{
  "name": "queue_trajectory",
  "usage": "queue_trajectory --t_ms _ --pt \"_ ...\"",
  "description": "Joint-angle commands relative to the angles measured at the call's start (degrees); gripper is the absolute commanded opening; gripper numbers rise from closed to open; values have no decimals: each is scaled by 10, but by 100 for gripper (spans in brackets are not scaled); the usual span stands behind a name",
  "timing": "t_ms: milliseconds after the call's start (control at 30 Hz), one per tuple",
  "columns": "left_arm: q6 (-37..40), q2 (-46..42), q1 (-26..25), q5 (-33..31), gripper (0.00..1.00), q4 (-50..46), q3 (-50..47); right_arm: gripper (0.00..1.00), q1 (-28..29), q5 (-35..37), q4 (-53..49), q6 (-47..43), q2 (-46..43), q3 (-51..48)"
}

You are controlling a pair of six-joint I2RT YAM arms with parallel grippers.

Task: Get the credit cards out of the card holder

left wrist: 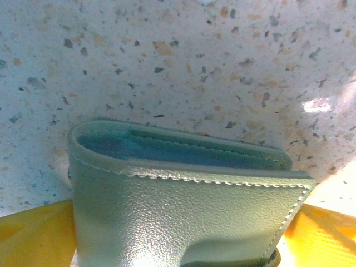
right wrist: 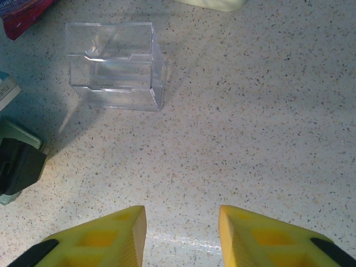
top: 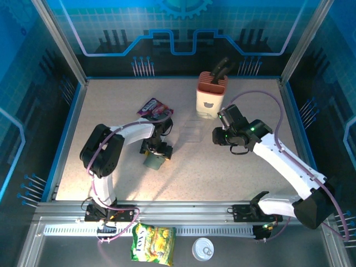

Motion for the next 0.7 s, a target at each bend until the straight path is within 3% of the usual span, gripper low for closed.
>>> queue_trajectory --t_ms 0,300,667 --pt "-15 1 -18 -21 83 -33 -4 40 8 -2 -11 4 -16 -7" --pt "-62 -42 -54 -7 77 -40 -4 40 8 -1 -9 2 -26 -13" --pt "-214 -30 -166 -2 77 -39 44 40 4 -15 6 -19 -43 -44"
